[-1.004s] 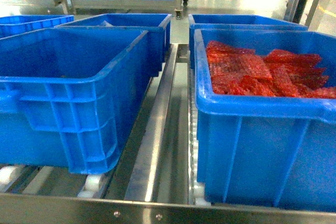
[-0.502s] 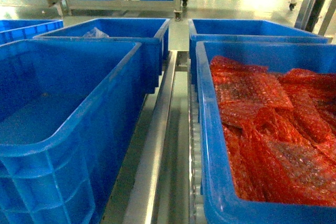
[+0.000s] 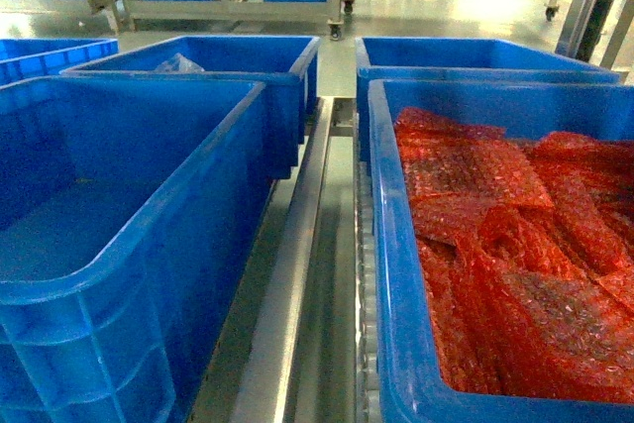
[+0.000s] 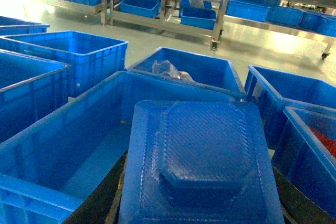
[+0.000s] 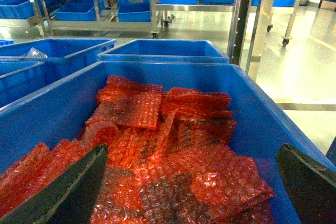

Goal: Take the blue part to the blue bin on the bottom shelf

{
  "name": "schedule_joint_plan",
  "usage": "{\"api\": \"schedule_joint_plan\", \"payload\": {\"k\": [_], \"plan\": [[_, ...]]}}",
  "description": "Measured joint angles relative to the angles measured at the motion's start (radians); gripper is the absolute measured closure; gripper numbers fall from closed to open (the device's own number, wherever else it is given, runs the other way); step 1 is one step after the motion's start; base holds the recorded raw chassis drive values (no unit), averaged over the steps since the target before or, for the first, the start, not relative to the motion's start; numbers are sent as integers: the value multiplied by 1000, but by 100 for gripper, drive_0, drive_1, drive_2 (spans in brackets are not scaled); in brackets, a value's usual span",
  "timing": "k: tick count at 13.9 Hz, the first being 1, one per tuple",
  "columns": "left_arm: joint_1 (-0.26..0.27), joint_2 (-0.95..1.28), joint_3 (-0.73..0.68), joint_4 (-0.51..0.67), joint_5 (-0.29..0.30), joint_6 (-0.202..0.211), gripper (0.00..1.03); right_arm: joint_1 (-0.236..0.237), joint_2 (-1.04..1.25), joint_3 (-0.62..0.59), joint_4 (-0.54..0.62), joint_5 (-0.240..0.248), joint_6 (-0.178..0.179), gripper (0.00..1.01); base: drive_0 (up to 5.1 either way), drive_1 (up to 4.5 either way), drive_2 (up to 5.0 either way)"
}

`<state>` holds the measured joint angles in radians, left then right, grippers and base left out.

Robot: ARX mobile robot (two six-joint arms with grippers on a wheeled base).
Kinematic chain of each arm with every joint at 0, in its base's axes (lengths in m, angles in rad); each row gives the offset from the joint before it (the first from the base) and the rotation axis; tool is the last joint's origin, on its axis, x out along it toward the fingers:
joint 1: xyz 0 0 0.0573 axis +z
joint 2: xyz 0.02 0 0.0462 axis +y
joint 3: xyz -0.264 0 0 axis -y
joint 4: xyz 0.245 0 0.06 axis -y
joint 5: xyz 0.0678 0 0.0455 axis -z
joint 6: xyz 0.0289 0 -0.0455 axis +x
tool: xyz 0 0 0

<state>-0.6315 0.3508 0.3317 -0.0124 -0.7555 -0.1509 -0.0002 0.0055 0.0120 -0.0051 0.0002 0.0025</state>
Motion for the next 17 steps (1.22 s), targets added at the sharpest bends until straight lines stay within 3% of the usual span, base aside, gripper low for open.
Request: {"api": "schedule_joint_plan", "payload": {"k": [17], "plan": [[0,0,0,0,0,0,60,0,0,0,0,0,0,3,0,0,0]]}}
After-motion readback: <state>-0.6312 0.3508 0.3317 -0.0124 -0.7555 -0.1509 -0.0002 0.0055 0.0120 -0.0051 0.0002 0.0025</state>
